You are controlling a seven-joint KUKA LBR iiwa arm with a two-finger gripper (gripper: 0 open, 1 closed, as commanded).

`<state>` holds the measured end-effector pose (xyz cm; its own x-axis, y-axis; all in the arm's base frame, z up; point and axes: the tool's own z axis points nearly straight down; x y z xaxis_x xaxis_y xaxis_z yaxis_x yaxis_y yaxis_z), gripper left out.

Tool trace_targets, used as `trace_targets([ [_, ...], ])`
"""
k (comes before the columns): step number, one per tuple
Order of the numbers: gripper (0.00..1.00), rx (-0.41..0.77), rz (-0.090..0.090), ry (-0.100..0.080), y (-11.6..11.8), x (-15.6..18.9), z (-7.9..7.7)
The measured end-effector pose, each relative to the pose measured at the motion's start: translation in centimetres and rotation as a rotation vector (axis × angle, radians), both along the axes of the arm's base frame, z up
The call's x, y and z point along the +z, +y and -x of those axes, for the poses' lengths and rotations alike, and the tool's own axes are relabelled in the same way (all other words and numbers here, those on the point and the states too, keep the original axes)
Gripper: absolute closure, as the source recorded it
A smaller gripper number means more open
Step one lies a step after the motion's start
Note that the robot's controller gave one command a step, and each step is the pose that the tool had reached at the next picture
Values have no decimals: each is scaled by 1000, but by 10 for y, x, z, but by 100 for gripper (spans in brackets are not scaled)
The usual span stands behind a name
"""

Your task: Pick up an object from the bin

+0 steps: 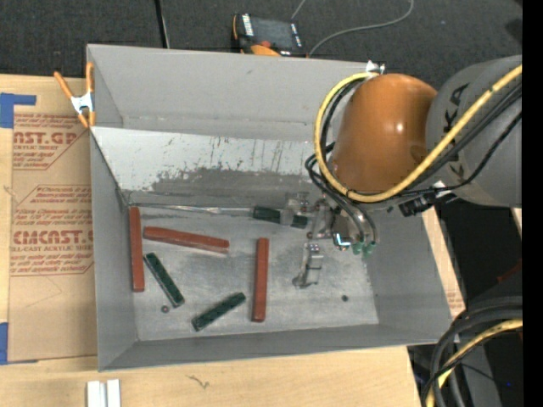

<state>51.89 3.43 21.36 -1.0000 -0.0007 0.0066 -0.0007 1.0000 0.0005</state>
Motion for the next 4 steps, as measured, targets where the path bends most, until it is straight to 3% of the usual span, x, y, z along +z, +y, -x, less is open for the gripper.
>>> trace_targets([
  [1,0,359,-3,-2,87,-147,-3],
  [2,0,404,-3,-6,114,-112,32],
  [3,0,428,-1,-8,100,-101,32],
  [4,0,407,-3,-24,111,-143,35],
])
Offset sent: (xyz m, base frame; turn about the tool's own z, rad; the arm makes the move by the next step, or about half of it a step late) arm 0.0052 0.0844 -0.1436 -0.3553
